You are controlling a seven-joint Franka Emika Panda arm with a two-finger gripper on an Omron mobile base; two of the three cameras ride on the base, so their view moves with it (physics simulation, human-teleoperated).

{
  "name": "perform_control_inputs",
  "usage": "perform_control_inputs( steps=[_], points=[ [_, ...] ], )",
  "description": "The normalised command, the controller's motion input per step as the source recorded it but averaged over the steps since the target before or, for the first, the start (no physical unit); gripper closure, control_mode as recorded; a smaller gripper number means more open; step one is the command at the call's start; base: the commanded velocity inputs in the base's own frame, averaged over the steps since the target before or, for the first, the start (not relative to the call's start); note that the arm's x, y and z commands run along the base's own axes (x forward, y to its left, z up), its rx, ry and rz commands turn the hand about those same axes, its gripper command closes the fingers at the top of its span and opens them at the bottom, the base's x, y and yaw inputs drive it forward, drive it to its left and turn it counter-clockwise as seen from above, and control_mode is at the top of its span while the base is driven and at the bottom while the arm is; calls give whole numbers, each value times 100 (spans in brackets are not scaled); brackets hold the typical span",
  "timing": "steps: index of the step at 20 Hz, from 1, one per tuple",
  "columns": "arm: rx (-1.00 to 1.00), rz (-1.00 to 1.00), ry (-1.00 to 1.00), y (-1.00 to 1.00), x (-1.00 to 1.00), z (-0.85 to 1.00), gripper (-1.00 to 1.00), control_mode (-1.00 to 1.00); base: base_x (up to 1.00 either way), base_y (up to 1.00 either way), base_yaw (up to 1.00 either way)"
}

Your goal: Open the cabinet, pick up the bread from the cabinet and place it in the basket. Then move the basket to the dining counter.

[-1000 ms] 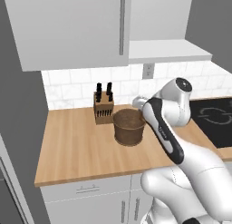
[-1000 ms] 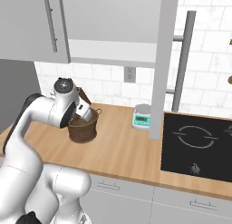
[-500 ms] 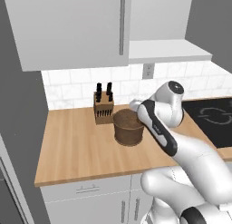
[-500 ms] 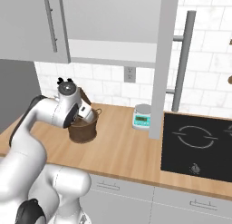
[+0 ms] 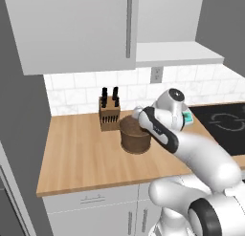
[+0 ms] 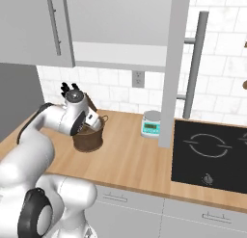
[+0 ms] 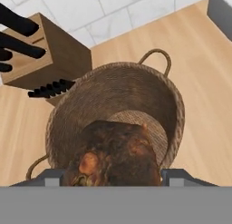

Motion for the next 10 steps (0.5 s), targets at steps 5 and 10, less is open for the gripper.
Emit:
perform_control_inputs(
  steps=[5,10],
  points=[
    [0,0,4,6,18,-20,100,-100,0,0,0],
    [-1,0,0,4,27,-22,100,-100,0,0,0]
  ],
)
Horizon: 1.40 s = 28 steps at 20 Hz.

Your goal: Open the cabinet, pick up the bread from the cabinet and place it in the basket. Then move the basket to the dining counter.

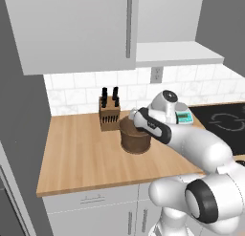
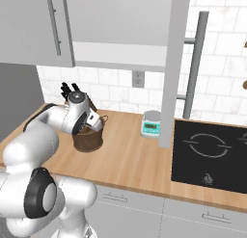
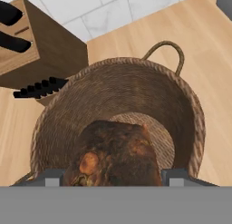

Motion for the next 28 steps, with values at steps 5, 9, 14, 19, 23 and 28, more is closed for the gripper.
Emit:
perform_control_inputs(
  steps=[5,9,14,19,23,28],
  points=[
    [-1,0,0,0,30,-16,100,-100,0,0,0],
    [0,0,0,2,29,-7,100,-100,0,0,0],
    [-2,0,0,11,26,-9,100,-100,0,0,0],
    [-2,0,0,10,25,-16,100,-100,0,0,0],
    [-3,0,0,7,30,-32,100,-100,0,0,0],
    [0,0,0,0,22,-29,100,-100,0,0,0]
  ],
)
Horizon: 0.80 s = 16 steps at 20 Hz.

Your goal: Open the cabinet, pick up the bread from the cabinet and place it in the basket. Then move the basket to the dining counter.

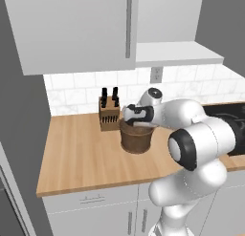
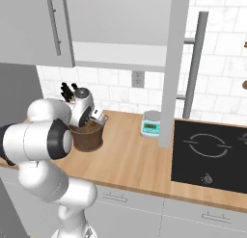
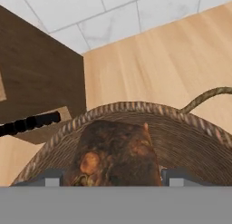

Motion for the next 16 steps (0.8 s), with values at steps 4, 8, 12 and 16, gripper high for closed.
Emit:
perform_control_inputs(
  steps=[4,8,12,16],
  points=[
    [0,0,0,6,-3,-23,-100,-100,0,0,0],
    [0,0,0,9,-19,-20,-100,-100,0,0,0],
    [-1,0,0,5,0,-31,-100,-100,0,0,0],
    [0,0,0,2,-3,-23,-100,-100,0,0,0]
  ],
)
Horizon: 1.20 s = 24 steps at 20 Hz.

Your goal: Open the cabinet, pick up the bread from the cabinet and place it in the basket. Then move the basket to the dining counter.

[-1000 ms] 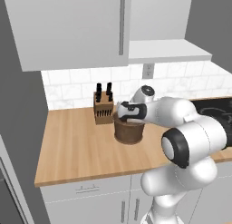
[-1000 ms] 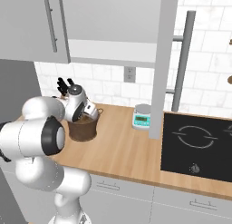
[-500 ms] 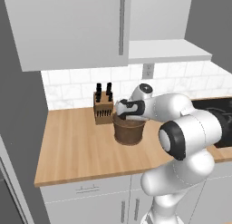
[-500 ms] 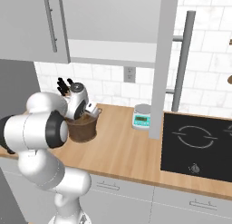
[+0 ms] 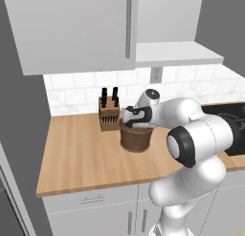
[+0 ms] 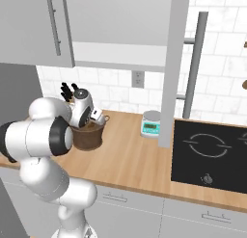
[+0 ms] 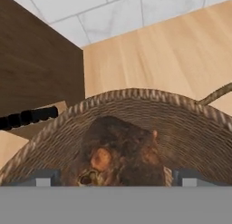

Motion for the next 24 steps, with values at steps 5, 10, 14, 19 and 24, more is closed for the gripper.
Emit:
perform_control_inputs(
  steps=[5,10,14,19,24],
  points=[
    [0,0,0,2,-12,0,-100,-100,0,0,0],
    [0,0,0,0,-37,8,-100,-100,0,0,0],
    [0,-4,-1,0,-44,47,-100,-100,0,0,0],
    [0,-9,0,-2,-47,47,-100,-100,0,0,0],
    [0,-16,4,-26,-39,26,-100,-100,0,0,0]
  ],
)
